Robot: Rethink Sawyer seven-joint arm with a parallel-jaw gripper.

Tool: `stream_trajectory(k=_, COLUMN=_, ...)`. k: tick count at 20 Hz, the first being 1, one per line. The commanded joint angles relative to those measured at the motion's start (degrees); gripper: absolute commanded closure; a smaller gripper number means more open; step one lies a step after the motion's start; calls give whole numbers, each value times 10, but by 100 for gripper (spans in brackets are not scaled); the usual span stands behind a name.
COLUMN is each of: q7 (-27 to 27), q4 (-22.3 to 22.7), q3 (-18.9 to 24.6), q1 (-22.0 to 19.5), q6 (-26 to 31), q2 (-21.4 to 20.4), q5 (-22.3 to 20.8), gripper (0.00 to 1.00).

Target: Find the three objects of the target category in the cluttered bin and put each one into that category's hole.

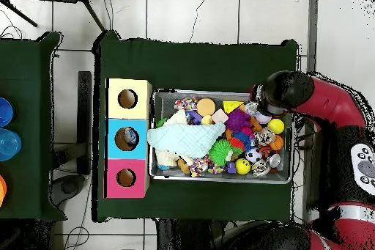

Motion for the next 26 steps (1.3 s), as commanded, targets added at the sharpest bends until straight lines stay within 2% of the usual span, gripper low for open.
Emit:
stream_trajectory(k=1, q7=-2, q4=98, q3=4, q1=-20, q6=-5, q2=-23, q5=-5, gripper=0)
stream_trajectory(k=12, q7=32, q4=123, q3=4, q1=-23, q6=-74, q2=1, q5=-13, gripper=0)
stream_trajectory(k=17, q7=35, q4=115, q3=4, q1=-23, q6=-104, q2=23, q5=-20, gripper=0)
stream_trajectory(k=26, q7=22, q4=101, q3=-1, q1=-21, q6=-108, q2=30, q5=-21, gripper=0)
